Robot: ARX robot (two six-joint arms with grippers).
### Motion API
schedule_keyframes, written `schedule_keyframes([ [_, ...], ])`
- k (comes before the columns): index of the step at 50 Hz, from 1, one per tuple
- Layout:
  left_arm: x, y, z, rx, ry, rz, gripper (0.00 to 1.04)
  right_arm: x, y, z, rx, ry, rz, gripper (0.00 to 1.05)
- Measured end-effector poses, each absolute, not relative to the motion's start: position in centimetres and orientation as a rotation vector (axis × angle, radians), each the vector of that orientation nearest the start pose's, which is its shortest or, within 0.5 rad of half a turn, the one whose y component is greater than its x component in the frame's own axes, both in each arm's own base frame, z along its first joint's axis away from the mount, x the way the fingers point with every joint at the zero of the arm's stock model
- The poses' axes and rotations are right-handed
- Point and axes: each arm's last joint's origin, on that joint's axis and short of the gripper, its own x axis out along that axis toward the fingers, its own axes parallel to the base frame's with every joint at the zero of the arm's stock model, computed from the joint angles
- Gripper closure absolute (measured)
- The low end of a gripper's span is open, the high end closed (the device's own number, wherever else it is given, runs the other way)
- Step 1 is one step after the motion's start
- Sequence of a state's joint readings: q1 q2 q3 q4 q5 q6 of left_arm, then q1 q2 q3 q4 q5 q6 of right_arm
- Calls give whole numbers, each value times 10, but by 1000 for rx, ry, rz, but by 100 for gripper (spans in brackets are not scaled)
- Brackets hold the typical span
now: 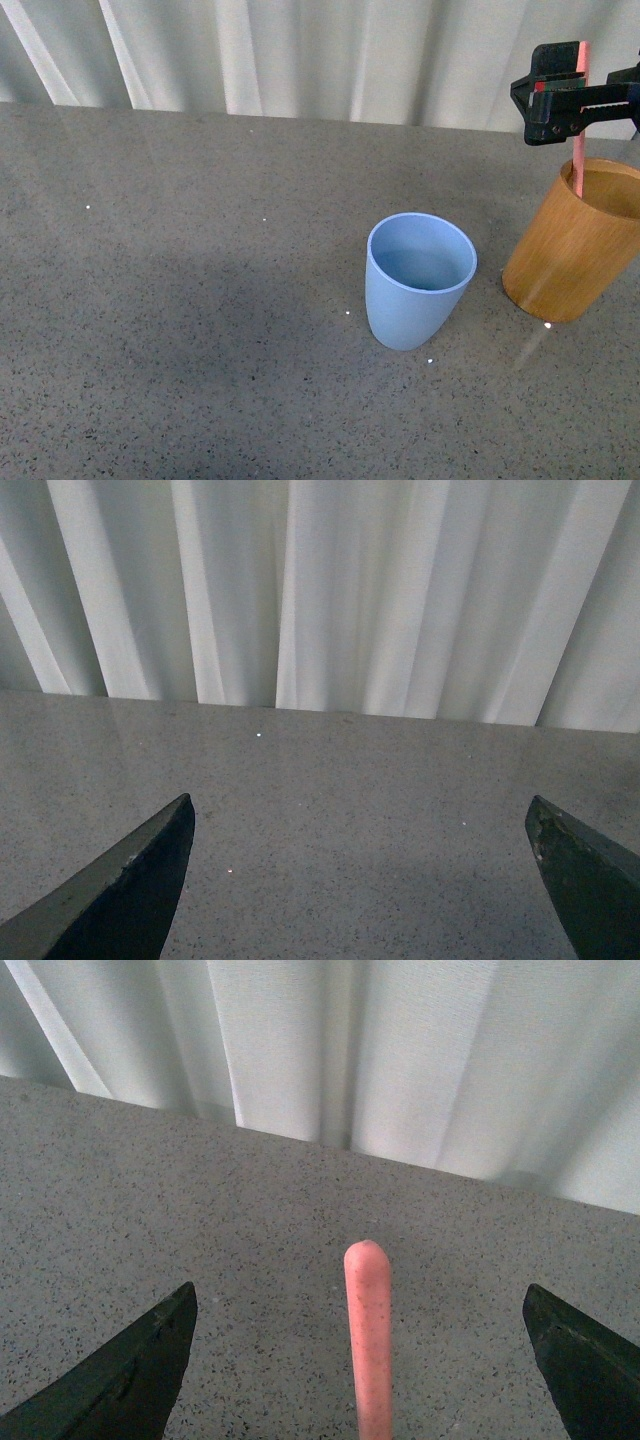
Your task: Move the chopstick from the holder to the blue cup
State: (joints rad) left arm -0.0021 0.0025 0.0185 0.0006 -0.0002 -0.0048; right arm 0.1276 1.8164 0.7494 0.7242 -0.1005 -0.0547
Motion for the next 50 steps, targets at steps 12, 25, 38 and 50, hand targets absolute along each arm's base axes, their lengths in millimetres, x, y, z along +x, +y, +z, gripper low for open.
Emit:
schedule_keyframes([
  [12, 97, 0, 170, -5, -17, -2, 7, 343, 48, 141, -61, 334, 224, 31],
  [25, 97, 0, 170, -5, -17, -2, 7, 344, 48, 142, -48, 320, 224, 84],
  [38, 97, 0, 170, -5, -17, -2, 7, 328, 49, 151, -47, 269, 218, 102],
  [50, 97, 0, 170, -5, -17, -2, 7, 309, 56, 179, -116, 140, 236, 102],
])
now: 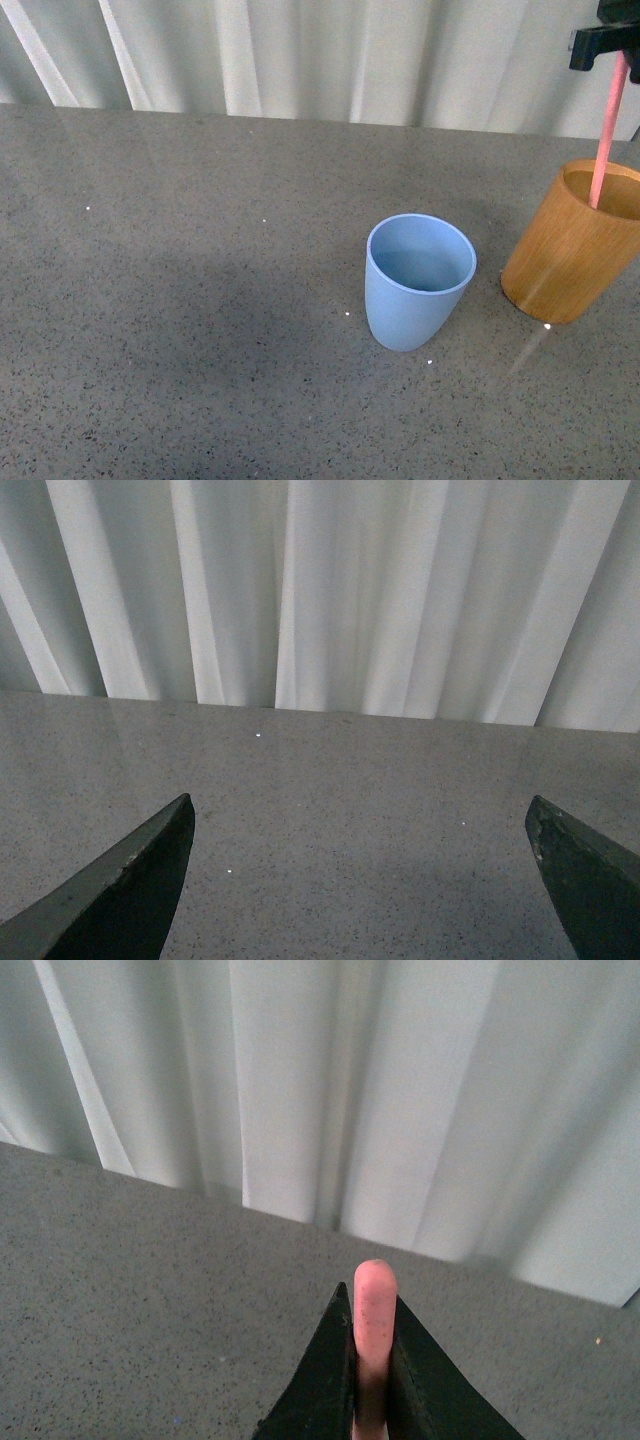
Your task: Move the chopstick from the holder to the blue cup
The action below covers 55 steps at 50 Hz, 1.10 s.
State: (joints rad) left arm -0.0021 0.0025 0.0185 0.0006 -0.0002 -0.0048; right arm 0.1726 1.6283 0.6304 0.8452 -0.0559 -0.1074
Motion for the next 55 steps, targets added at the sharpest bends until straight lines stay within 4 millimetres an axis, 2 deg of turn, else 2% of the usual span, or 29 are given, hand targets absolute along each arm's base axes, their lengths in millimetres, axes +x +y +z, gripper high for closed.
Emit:
schedule_keyframes([
  [15, 97, 0, 170, -5, -17, -2, 7, 288, 73, 224, -213, -30, 262, 102],
  [25, 97, 0, 170, -5, -17, -2, 7, 276, 86, 259, -175, -114, 295, 102],
  [32, 97, 0, 170, -5, -17, -2, 7, 266, 108, 278, -118, -167, 374, 102],
  [38, 97, 0, 170, -5, -17, -2, 7, 267, 126, 272, -66, -137, 434, 102],
  [44, 97, 0, 170, -5, -17, -2, 7, 275, 141, 253, -38, -76, 442, 102],
  [55, 97, 0, 170, -5, -17, -2, 7, 273, 153, 246, -15, -65, 469, 102],
])
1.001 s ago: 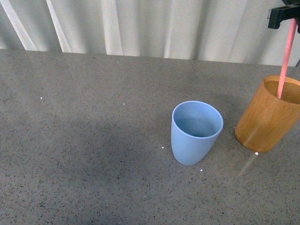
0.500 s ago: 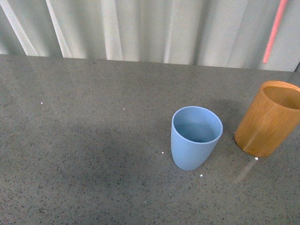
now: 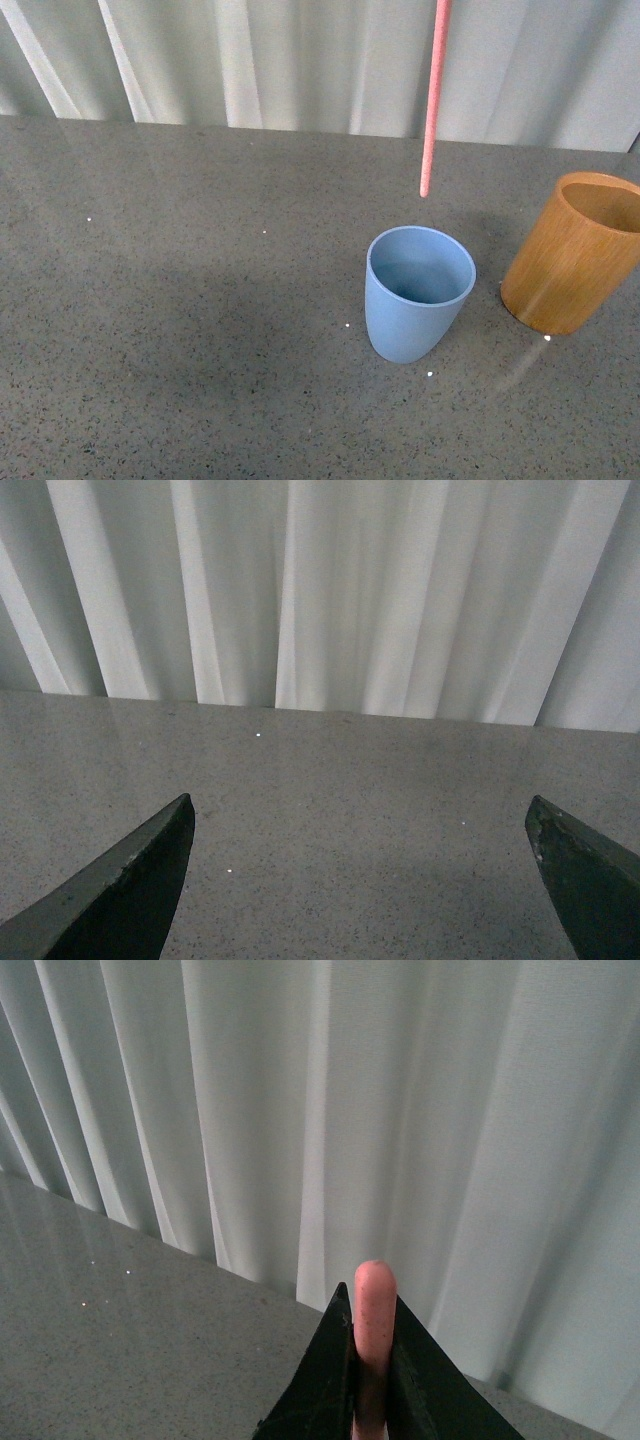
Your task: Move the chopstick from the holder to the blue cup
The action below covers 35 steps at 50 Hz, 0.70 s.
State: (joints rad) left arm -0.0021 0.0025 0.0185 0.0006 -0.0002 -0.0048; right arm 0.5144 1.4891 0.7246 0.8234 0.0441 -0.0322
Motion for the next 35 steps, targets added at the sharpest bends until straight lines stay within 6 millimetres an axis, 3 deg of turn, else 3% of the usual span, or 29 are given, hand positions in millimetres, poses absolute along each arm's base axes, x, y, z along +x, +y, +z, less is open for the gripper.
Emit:
schedule_keyframes([
  [35, 97, 0, 170, -5, -17, -2, 7, 271, 159, 201, 8, 32, 457, 102],
])
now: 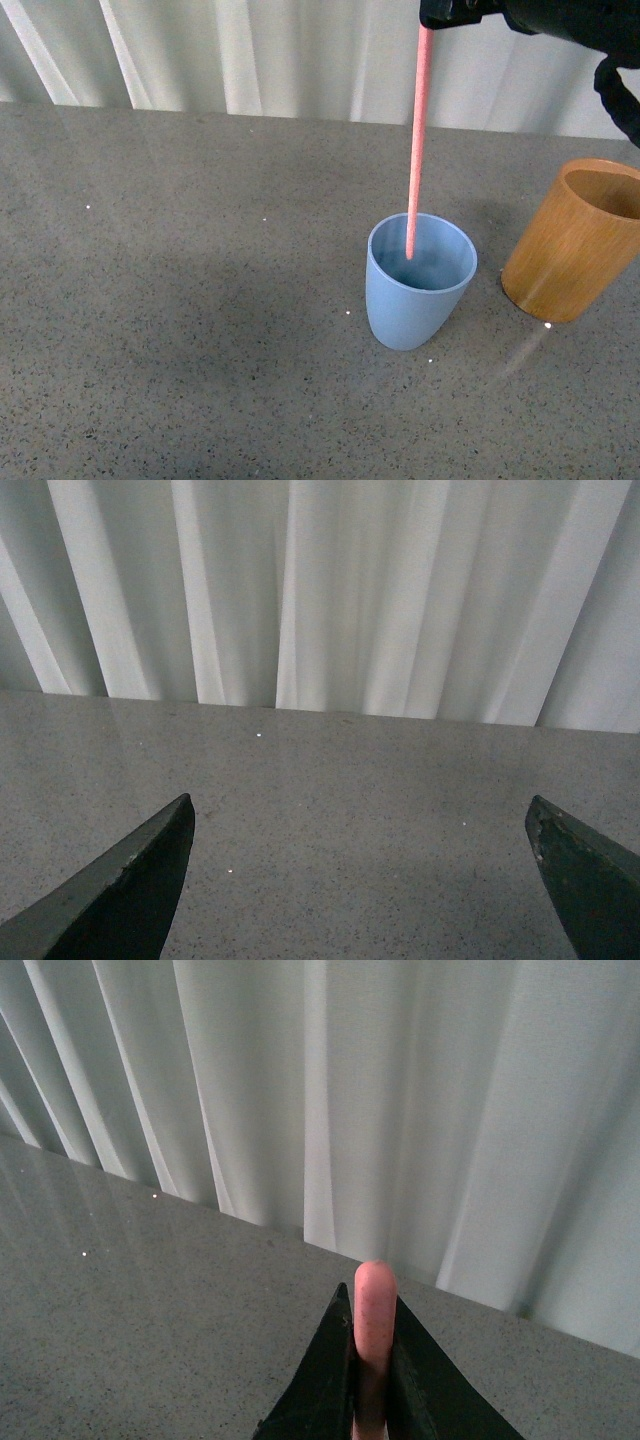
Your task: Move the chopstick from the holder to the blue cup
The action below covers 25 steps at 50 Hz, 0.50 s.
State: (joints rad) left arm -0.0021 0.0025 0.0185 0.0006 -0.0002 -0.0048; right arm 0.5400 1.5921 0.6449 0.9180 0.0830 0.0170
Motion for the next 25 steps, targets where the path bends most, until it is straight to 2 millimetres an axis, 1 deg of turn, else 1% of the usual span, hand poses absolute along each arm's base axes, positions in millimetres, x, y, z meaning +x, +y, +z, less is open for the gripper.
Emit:
schedule_keyframes([
  [9, 97, 0, 170, -5, -17, -2, 7, 270, 159, 187, 5, 67, 438, 102],
  [11, 97, 0, 170, -5, -17, -2, 7, 270, 158, 184, 2, 75, 435, 96],
  [12, 97, 0, 170, -5, -17, -2, 7, 270, 158, 183, 2, 79, 432, 90],
  [19, 97, 0, 170, -5, -17, -2, 7, 270, 157, 182, 7, 95, 428, 66],
  [25, 97, 0, 170, -5, -17, -2, 7, 270, 156, 183, 17, 94, 418, 50],
])
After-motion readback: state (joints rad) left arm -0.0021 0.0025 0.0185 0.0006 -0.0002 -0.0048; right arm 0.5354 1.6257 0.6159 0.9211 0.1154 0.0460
